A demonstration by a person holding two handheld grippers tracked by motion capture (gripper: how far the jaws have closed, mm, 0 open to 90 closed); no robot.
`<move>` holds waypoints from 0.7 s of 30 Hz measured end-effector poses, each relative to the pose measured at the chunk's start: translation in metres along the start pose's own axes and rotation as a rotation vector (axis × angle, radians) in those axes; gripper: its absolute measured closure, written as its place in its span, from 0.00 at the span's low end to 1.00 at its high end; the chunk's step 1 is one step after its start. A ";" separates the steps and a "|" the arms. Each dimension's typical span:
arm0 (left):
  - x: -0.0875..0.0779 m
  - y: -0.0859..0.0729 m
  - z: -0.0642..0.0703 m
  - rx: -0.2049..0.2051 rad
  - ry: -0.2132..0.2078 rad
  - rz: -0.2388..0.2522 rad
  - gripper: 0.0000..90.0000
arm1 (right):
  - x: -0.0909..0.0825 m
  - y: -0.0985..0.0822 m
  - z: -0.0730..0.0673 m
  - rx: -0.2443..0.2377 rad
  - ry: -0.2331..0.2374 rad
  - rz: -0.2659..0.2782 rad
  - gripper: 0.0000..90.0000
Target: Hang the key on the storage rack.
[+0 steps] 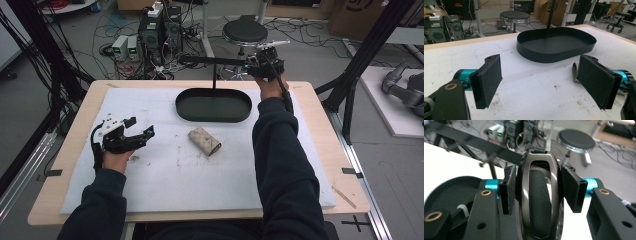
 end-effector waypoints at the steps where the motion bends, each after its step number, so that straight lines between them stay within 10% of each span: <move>1: 0.000 0.000 0.000 -0.002 -0.001 0.003 0.22 | 0.000 0.000 0.000 0.000 0.000 0.000 0.55; 21: -0.001 0.000 0.000 0.005 -0.001 -0.002 0.22 | 0.047 -0.049 0.003 -0.005 -0.015 -0.149 0.55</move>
Point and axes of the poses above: each handheld gripper's, and its own axes: x roughly forward along the jaws, y roughly out of its top, z roughly to its right, the point moved 8 cm from there along x, roughly forward along the jaws, and after that the axes turned 14 degrees about -z, right-handed, at the moved point
